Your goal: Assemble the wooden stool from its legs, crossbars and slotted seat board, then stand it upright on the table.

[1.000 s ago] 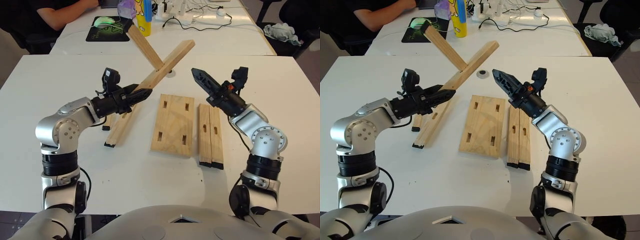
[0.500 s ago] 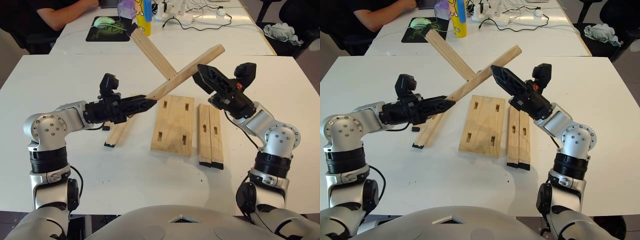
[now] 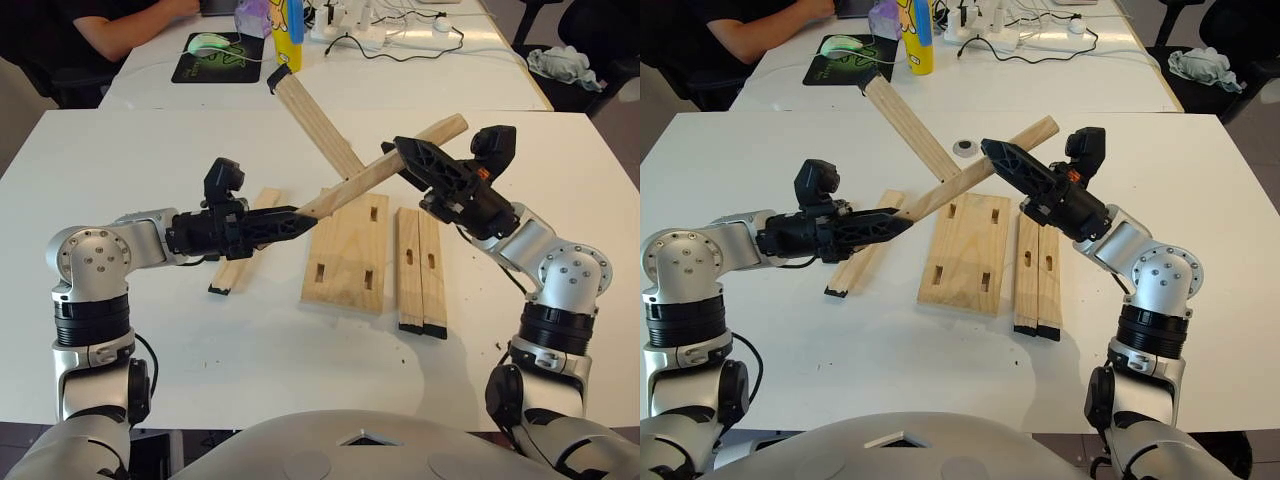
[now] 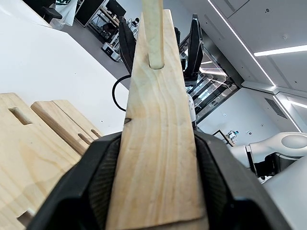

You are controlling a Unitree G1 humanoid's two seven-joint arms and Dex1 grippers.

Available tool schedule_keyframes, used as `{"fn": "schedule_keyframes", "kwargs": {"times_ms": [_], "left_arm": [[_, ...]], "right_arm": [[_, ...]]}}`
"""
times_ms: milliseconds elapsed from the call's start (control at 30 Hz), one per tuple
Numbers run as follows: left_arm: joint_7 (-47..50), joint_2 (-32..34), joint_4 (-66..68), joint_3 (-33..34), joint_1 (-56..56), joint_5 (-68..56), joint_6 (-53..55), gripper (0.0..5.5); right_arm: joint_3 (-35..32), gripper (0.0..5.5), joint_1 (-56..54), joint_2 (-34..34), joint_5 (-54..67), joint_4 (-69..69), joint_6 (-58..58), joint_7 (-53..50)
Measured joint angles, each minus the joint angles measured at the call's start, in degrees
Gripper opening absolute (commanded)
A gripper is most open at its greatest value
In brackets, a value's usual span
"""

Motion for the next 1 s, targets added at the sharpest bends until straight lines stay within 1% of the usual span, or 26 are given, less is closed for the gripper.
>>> {"fn": "schedule_keyframes", "kwargs": {"times_ms": [200,233,467,500,633,767,867,1000], "left_arm": [[-0.66,0.84,0.35,-0.18,-0.42,-0.94,0.37,2.06],[-0.78,0.84,0.37,-0.28,-0.42,-1.06,0.37,2.06],[-2.05,1.42,0.32,-1.43,-0.34,0.18,-1.39,2.06],[-2.21,1.31,0.32,-1.69,-0.28,0.63,-2.15,2.42],[0.1,0.45,1.08,-1.25,0.09,2.9,-5.84,2.99],[5.13,-1.86,1.62,2.54,1.13,1.4,-6.48,3.03],[7.95,-3.8,0.48,6.75,1.76,-4.33,-6.5,3.03],[12.06,-4.89,-1.45,10.19,4.91,-10.07,-6.73,3.03]], "right_arm": [[0.02,2.23,0.02,-1.17,0.84,0.5,0.2,0.97],[0.04,2.18,0.03,-1.28,1.11,0.71,0.26,1.43],[0.61,2.16,0.53,-2.02,0.8,0.87,-0.28,3.15],[0.74,2.16,0.6,-2.17,0.39,0.87,-0.73,3.63],[2.35,2.11,1.17,-3.75,-2.67,0.82,-2.36,6.21],[4.42,2.09,1.5,-5.23,-6.66,0.82,-5.09,9.73],[6.39,2.08,2.04,-7.46,-11.11,1.79,-5.28,11.02],[6.24,2.08,2.15,-9.35,-12.97,3.68,-5.76,13.43]]}}
